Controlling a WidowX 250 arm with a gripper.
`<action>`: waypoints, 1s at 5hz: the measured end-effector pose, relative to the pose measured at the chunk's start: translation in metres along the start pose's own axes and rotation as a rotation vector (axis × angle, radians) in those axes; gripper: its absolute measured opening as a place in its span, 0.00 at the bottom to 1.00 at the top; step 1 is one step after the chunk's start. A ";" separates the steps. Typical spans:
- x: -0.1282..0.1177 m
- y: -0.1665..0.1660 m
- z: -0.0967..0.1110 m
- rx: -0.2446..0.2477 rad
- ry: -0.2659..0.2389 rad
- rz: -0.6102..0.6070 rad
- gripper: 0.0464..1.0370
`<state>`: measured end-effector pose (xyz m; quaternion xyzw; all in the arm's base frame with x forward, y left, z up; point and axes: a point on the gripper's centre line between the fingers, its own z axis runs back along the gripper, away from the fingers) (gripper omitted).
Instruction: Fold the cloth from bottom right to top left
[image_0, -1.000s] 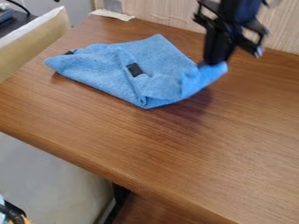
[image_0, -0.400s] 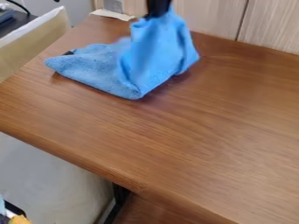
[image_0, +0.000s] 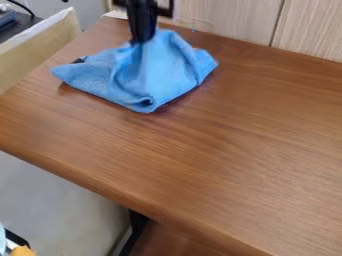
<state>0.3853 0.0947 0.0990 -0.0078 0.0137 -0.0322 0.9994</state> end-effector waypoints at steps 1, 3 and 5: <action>-0.002 0.006 -0.021 -0.008 0.056 -0.005 0.03; -0.007 0.006 -0.019 -0.006 0.089 -0.005 0.22; -0.005 0.002 -0.015 0.012 0.099 -0.007 0.80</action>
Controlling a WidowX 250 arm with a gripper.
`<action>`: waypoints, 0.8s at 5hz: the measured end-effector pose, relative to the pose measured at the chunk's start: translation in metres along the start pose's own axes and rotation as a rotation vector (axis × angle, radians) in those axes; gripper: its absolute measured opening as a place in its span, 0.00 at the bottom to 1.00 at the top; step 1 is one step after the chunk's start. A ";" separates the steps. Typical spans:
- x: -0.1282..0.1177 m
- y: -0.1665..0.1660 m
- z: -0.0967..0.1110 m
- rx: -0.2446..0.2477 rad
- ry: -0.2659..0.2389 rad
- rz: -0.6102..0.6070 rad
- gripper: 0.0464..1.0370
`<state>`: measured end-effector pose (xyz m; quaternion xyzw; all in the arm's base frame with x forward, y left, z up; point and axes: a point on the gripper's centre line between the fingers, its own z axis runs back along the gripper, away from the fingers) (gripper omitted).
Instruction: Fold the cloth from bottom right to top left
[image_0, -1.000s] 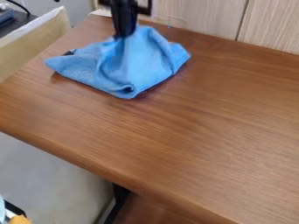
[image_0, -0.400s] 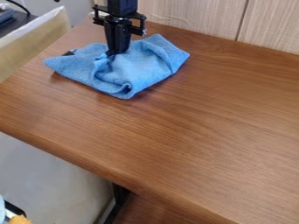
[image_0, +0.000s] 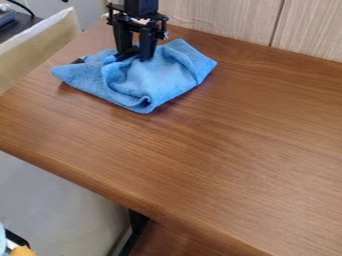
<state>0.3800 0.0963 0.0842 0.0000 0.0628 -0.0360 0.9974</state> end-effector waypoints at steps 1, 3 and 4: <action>-0.001 -0.001 0.000 0.000 0.006 -0.006 0.97; -0.002 -0.003 0.037 0.060 -0.062 -0.014 0.96; -0.004 -0.008 0.055 0.087 -0.101 -0.035 0.96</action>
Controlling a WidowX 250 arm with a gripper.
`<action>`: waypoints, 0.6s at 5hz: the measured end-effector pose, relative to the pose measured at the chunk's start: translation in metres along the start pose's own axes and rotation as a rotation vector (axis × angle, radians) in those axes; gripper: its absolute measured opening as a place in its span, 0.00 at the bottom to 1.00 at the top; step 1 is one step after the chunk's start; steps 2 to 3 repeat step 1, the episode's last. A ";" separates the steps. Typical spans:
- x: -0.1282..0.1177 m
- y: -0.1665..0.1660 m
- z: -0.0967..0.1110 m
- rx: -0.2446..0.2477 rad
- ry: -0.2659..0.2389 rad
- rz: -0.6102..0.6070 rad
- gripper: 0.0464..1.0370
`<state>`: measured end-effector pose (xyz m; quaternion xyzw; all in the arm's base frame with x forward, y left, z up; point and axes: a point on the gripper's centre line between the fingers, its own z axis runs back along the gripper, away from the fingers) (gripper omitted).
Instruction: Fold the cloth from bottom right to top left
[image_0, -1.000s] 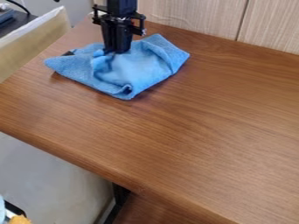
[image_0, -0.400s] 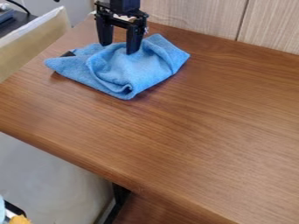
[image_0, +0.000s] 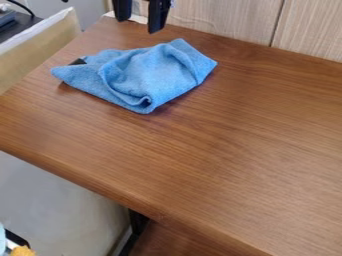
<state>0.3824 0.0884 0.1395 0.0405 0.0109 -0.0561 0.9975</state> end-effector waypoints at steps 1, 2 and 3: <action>0.000 0.000 0.001 0.000 -0.001 0.000 0.96; 0.000 0.000 0.001 0.000 -0.001 0.000 0.96; 0.000 0.000 0.001 0.000 -0.001 0.000 0.96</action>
